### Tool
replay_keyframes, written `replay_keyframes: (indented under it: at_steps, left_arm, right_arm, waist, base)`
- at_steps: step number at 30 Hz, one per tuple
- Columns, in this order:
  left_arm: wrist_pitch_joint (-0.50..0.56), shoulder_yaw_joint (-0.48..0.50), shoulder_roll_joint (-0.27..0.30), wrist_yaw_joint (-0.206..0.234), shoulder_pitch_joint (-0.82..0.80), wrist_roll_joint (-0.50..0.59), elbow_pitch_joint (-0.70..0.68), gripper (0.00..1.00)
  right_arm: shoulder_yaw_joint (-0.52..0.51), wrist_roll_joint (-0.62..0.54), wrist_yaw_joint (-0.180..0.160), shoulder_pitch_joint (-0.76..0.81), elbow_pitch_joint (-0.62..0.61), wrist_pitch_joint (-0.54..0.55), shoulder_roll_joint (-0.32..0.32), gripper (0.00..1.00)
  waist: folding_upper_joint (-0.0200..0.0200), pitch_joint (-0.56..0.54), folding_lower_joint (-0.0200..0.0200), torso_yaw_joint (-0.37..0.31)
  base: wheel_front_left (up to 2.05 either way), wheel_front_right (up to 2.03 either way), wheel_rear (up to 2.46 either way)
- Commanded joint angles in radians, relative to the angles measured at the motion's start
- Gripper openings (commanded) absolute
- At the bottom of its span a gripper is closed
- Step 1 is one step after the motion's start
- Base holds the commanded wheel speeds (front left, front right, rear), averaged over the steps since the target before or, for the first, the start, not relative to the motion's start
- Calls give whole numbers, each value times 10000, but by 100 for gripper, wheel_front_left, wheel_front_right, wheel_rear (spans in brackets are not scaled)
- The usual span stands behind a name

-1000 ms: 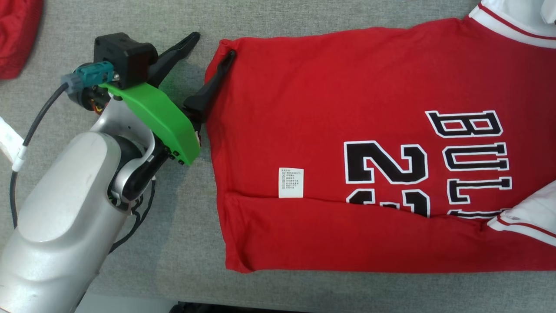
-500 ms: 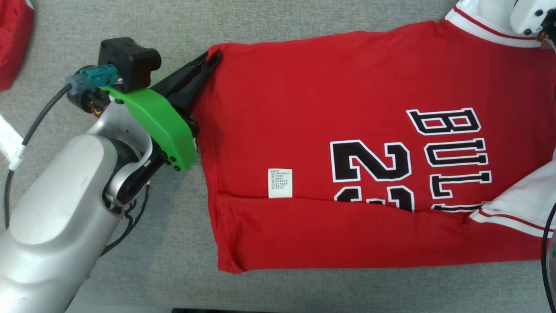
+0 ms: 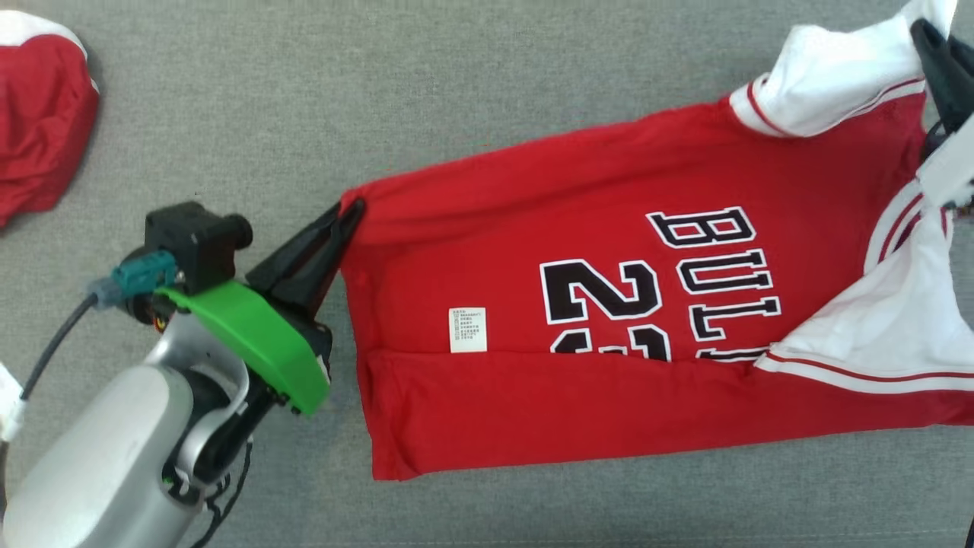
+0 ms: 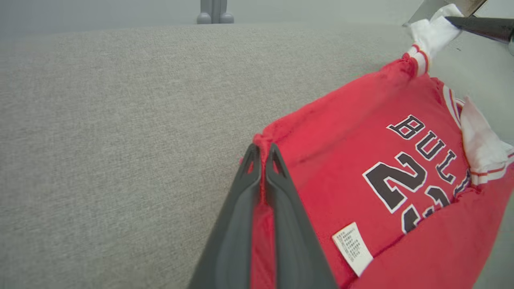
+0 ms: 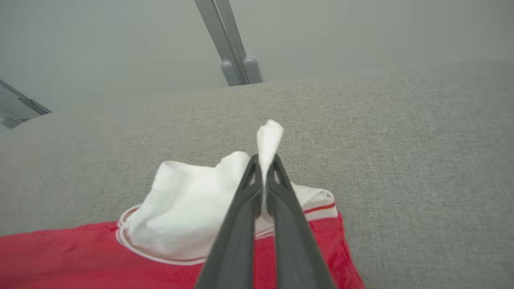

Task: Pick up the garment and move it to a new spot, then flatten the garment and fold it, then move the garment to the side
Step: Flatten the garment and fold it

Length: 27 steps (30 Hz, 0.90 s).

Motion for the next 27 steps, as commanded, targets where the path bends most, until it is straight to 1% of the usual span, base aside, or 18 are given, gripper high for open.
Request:
replay_keyframes:
  at_steps: [1, 4, 7, 10, 14, 19, 22, 23, 24, 25, 26, 27]
  left_arm:
    - [-59, -32, 145, 168, 452, -55, -209, 0]
    - [-176, -41, 297, 463, 1097, -78, -635, 0]
    - [-370, 41, 386, 814, 1801, -174, -1053, 0]
    - [-472, 10, 523, 1054, 2355, -175, -1414, 0]
    - [-551, -50, 598, 1307, 2824, -121, -1585, 0]
    - [-720, -140, 487, 1409, 3152, -138, -1512, 0]
    - [-730, -186, 529, 1449, 3313, -135, -1436, 0]
    - [-770, -186, 530, 1465, 3360, -120, -1413, 18]
    - [-824, -205, 580, 1522, 3415, 12, -1352, 63]
    - [-793, -269, 644, 1545, 3494, 81, -1282, 100]
    - [-816, -337, 692, 1599, 3609, 165, -1192, 100]
    - [-840, -387, 713, 1631, 3728, 208, -1111, 100]
  right_arm:
    - [-103, 187, 0, 659, -443, -32, 126, 0]
    - [-352, 439, 0, 1710, -1250, -15, 243, 0]
    - [-576, 536, 0, 2686, -1923, 33, 559, 0]
    - [-787, 518, 0, 3344, -2220, 46, 790, 0]
    - [-912, 466, 0, 3928, -2321, 71, 1135, 0]
    - [-888, 359, 0, 4377, -2101, 14, 1412, 0]
    - [-844, 256, 0, 4599, -1833, 246, 1475, 0]
    - [-828, 218, 0, 4636, -1800, 272, 1473, 9]
    - [-859, 198, 0, 4654, -1722, 267, 1486, 58]
    - [-907, 178, 0, 4718, -1617, 307, 1494, 97]
    - [-908, 121, 0, 4844, -1510, 401, 1454, 100]
    - [-920, 70, 0, 4949, -1444, 469, 1416, 100]
  waist:
    - [0, -819, -1, -529]
    - [0, -1076, -1, -720]
    - [0, -1257, -1, -902]
    - [0, -1319, -1, -1022]
    - [0, -1323, -1, -1073]
    - [0, -1335, -1, -1092]
    - [0, -1376, -1, -1116]
    - [0, -1395, -1, -1120]
    - [0, -1431, -1, -1125]
    - [0, -1473, -1, -1132]
    - [0, -1533, -1, -1145]
    - [0, -1585, -1, -1160]
  base:
    - [0, 0, 0]
    - [0, 0, 0]
    - [0, 0, 0]
    - [0, 0, 0]
    - [0, 0, 0]
    - [0, 0, 0]
    - [0, 0, 0]
    - [0, 0, 0]
    - [0, 0, 0]
    - [0, 0, 0]
    - [0, 0, 0]
    - [0, 0, 0]
